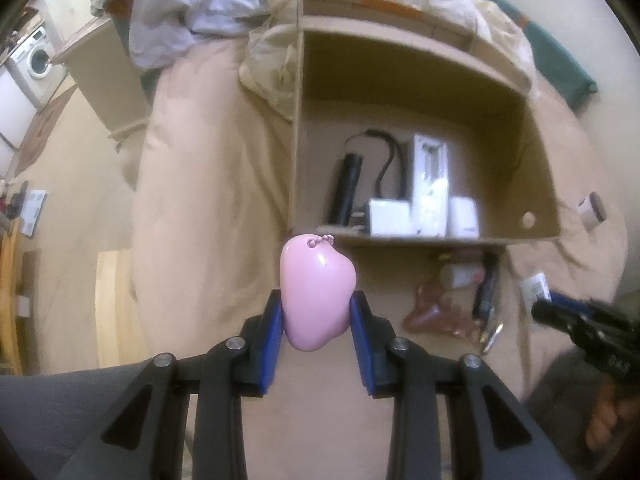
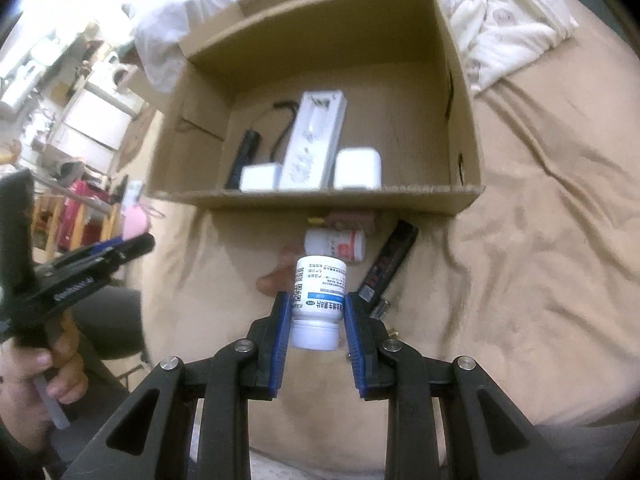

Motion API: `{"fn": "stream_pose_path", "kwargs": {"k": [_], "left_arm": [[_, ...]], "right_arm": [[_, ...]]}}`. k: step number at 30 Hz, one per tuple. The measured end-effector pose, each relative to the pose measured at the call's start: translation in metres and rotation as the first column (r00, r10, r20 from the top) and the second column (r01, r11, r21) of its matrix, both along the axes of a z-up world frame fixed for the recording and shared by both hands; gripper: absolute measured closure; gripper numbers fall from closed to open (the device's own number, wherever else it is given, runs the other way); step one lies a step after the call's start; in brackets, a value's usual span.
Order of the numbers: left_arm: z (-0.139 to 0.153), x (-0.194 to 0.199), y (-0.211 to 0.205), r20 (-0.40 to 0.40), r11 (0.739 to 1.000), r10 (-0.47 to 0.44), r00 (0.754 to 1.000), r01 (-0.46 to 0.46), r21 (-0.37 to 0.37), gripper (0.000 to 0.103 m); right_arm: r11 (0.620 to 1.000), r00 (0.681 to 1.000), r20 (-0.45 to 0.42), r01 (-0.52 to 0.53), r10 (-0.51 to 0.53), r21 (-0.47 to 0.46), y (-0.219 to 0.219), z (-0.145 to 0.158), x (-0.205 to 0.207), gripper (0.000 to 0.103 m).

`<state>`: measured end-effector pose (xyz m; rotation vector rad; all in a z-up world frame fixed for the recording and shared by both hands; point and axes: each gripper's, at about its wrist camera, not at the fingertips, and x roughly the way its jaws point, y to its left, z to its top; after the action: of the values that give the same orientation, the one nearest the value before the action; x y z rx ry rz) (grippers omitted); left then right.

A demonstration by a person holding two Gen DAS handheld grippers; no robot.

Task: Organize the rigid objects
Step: 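Carry the pink keychain and white pill bottle into the box with both grippers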

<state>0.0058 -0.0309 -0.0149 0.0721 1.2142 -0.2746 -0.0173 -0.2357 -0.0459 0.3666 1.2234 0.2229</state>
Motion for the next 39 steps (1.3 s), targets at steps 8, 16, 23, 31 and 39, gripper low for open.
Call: {"fn": "stream_pose_path", "kwargs": {"k": [8,16,23,31,39], "left_arm": [[0.035,0.030,-0.019,0.047,0.999,-0.031,0.998,0.032,-0.008,0.073],[0.049,0.073,-0.048,0.095,0.998,-0.066,0.993,0.064,0.025,0.073],[0.022,0.104,-0.069,0.057,0.997,-0.074,0.996,0.072,0.036,0.073],[-0.019,0.113,-0.080,0.015,0.993,-0.092,0.996,0.091,0.074,0.073],[-0.031,0.116,-0.083,0.038,0.988,-0.104,0.994,0.098,0.119,0.073]], "right_arm": [[0.999,0.993,0.118,0.014,-0.019,0.038,-0.014,0.044,0.018,0.074],[0.999,0.980,0.194,0.026,-0.032,0.028,-0.024,0.078,0.062,0.074],[0.998,0.980,0.188,0.059,-0.064,0.032,-0.029,0.063,0.107,0.074],[0.995,0.986,0.136,0.092,-0.096,0.037,-0.030,0.017,0.126,0.074],[0.998,0.990,0.126,0.058,-0.056,-0.014,-0.024,0.001,0.140,0.074]]}}
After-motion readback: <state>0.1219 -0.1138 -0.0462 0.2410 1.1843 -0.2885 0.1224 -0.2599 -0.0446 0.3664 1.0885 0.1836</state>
